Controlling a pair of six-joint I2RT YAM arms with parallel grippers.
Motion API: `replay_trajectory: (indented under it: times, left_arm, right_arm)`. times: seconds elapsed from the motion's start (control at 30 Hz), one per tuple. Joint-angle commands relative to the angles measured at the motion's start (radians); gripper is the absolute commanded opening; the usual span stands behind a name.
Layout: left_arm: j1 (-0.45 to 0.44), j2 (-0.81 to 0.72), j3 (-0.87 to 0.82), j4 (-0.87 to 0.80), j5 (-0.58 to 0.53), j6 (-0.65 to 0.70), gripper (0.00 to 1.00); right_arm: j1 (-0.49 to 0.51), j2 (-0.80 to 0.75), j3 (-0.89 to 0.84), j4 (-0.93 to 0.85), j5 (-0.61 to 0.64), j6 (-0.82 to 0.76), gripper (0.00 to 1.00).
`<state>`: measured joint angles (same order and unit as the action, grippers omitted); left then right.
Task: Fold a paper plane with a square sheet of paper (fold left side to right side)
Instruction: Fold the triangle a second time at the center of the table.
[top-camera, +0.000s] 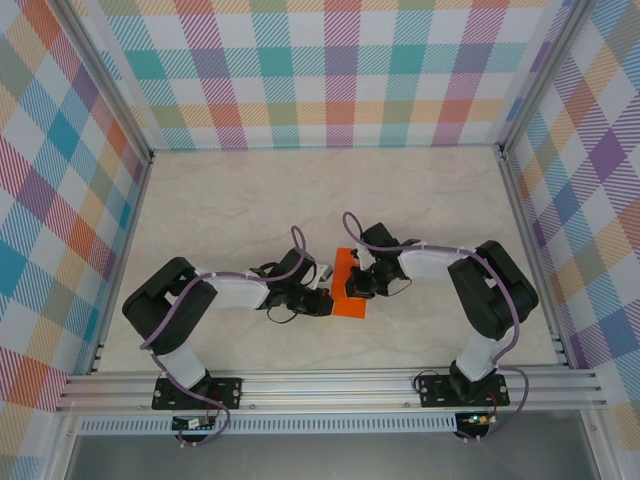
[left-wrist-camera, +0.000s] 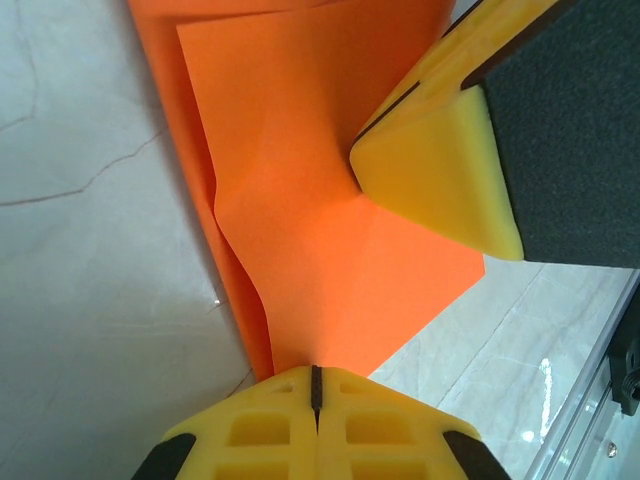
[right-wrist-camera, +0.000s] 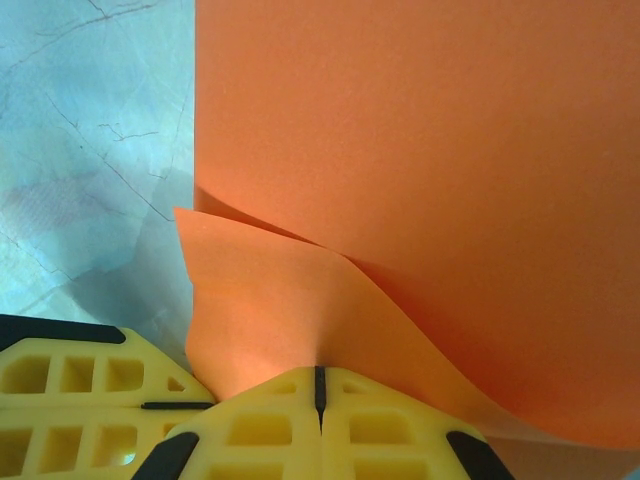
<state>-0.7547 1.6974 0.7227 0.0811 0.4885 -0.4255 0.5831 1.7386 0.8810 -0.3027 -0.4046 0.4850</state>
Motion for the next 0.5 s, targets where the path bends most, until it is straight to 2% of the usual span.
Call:
replay_trajectory:
  times: [0.0,0.17,0.47]
  left_arm:
    - [0.009,0.020,-0.014,-0.074,-0.042,0.025,0.00]
    - [0.009,0.015,-0.026,-0.079,-0.053,0.027,0.00]
    - [0.009,0.006,-0.025,-0.087,-0.069,0.033,0.00]
  right_arm:
    - [-0.007,-0.047,0.009,-0.035,0.007,-0.012,0.02]
    - [0.028,-0.068,0.015,-0.029,-0.057,0.009,0.00]
    - [0.084,0.014,0.031,0.020,-0.066,0.055,0.00]
